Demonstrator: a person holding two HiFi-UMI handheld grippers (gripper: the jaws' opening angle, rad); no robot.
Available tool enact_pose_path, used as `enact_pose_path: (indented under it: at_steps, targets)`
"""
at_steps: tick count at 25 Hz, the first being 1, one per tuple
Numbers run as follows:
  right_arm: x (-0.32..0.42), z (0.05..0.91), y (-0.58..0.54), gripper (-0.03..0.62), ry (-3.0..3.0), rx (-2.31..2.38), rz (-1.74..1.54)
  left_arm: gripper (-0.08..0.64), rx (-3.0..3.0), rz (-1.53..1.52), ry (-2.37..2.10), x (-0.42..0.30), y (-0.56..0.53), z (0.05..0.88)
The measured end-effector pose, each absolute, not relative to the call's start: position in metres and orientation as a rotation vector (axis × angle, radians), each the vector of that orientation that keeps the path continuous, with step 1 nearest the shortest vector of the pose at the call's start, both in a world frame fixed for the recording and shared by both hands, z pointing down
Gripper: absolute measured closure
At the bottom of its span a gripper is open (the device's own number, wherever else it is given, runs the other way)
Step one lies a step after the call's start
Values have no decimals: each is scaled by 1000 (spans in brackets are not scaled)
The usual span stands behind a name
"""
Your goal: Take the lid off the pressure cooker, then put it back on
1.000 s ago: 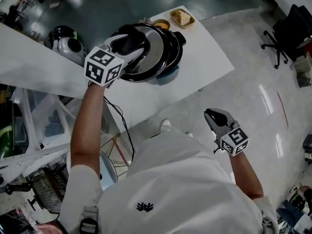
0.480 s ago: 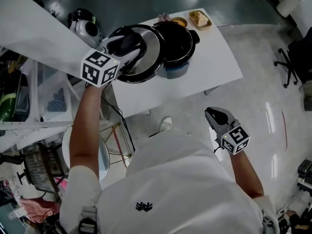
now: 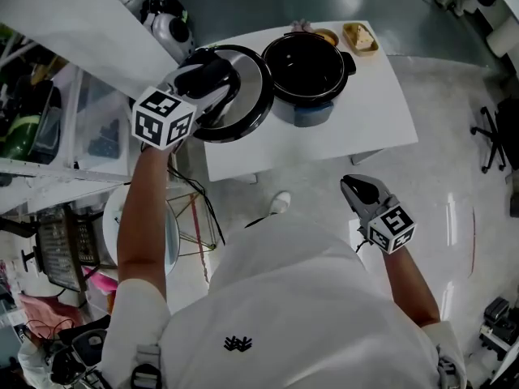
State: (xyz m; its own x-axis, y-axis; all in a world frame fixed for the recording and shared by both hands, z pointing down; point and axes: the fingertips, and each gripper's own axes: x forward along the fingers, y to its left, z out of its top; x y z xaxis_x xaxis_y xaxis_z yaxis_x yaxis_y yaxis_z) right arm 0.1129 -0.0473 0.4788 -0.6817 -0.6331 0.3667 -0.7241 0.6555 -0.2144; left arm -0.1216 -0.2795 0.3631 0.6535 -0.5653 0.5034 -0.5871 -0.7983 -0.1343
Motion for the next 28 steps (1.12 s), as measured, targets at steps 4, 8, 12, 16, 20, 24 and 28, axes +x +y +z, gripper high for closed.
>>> enact_pose_path:
  at_steps: [4,8,12,16,20,24,28]
  targets:
    - [106,476,-50,548,-2630,1046,493,273,2782,834,-1033,-138,-270,367]
    - [101,475,-50,548,-2635,1016,483,273,2756,830,-1071,-151,-263,374]
    - [97,473,-52,548,-2629,1004,479,273,2729,831,-1088,-161,-260,386]
    - [100,475,-52,548,-2621,1008,477,275,2711,833,-1100,-163,-257,402]
    - [105,478,-52,548,-2605,1019,481,273,2688,827,-1116,-164,-256,419]
    - [106,478,-52,548,-2589,1036,480,273,2661,831,-1127,-167,-254,443]
    - [108,476,-54,548,-2568,1057,481,273,2633,823,-1136,-170,-253,470]
